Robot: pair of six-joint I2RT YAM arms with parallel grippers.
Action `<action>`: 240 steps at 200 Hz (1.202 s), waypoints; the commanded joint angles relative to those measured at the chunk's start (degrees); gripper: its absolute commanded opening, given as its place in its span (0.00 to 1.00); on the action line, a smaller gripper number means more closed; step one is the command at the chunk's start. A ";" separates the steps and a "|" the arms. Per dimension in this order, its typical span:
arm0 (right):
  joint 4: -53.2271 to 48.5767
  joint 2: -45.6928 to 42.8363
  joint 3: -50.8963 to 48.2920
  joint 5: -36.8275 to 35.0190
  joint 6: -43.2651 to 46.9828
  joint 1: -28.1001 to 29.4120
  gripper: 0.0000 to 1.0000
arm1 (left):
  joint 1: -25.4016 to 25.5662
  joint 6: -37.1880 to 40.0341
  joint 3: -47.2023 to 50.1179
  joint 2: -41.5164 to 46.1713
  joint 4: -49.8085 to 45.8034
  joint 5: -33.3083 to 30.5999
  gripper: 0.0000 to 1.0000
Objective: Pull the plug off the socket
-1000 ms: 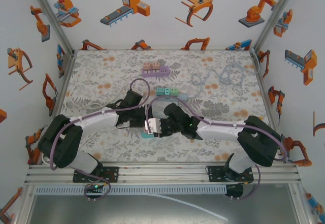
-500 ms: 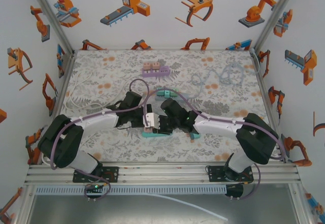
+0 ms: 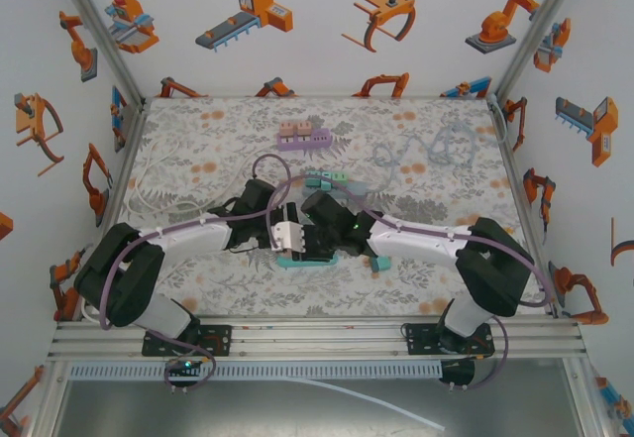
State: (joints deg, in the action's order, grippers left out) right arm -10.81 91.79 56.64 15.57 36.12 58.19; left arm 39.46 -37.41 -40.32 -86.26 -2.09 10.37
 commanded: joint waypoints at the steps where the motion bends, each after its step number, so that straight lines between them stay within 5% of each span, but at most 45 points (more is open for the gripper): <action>1: 1.92 -1.38 5.53 1.61 2.86 2.22 0.05 | 0.44 3.13 4.98 -5.68 -10.06 -11.43 0.63; 240: 5.77 -14.09 0.75 3.62 -9.33 2.86 0.00 | 0.52 3.22 4.18 -4.28 -9.86 -11.70 0.62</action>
State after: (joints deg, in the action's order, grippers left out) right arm -8.95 83.11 57.87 18.61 30.02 60.95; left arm 39.97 -38.33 -39.75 -87.26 1.96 10.26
